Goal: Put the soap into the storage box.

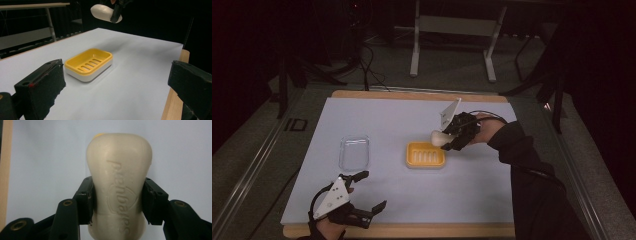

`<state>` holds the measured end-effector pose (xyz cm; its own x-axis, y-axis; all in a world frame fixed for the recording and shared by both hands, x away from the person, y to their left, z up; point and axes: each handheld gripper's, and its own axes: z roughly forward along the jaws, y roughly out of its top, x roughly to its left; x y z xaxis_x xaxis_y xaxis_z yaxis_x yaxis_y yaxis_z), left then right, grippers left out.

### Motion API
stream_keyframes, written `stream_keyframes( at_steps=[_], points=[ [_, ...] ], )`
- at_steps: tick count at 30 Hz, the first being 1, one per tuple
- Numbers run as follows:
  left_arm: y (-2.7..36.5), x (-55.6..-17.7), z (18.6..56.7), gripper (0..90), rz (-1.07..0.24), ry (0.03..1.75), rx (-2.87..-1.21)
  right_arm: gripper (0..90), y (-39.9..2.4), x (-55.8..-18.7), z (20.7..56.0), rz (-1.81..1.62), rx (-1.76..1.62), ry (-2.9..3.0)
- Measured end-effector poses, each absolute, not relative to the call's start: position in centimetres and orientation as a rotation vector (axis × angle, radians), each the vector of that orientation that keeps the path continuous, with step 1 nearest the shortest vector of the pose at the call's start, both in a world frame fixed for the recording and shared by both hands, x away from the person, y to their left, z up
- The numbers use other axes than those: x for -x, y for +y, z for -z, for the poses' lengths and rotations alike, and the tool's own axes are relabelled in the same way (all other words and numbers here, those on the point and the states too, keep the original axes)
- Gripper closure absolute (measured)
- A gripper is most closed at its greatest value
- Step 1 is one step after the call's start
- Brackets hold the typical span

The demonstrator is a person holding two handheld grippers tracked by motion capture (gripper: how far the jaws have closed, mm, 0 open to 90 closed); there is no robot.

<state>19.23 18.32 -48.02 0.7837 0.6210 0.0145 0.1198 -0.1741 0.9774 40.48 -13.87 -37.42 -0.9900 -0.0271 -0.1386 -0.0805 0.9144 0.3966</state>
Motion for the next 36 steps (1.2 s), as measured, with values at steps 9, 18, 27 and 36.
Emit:
stream_keyframes(
  at_steps=[9, 18, 27, 36],
  points=[
    [18.3, -19.2, 48.0, 1.1, -0.496, 0.581, -1.718, 49.9, -12.8, -40.8, 37.6, -0.729, 0.118, 2.932],
    [18.3, -19.2, 48.0, 1.1, -0.492, 0.582, -1.713, 49.9, -11.8, -41.7, 39.4, -0.738, 0.103, 2.962],
    [18.3, -19.1, 48.0, 1.2, -0.491, 0.576, -1.721, 49.9, -11.2, -42.3, 42.2, -0.795, 0.106, 2.966],
    [18.2, -19.1, 48.0, 1.2, -0.489, 0.572, -1.723, 49.9, -10.8, -42.7, 44.7, -0.804, 0.114, 2.989]
  ],
)
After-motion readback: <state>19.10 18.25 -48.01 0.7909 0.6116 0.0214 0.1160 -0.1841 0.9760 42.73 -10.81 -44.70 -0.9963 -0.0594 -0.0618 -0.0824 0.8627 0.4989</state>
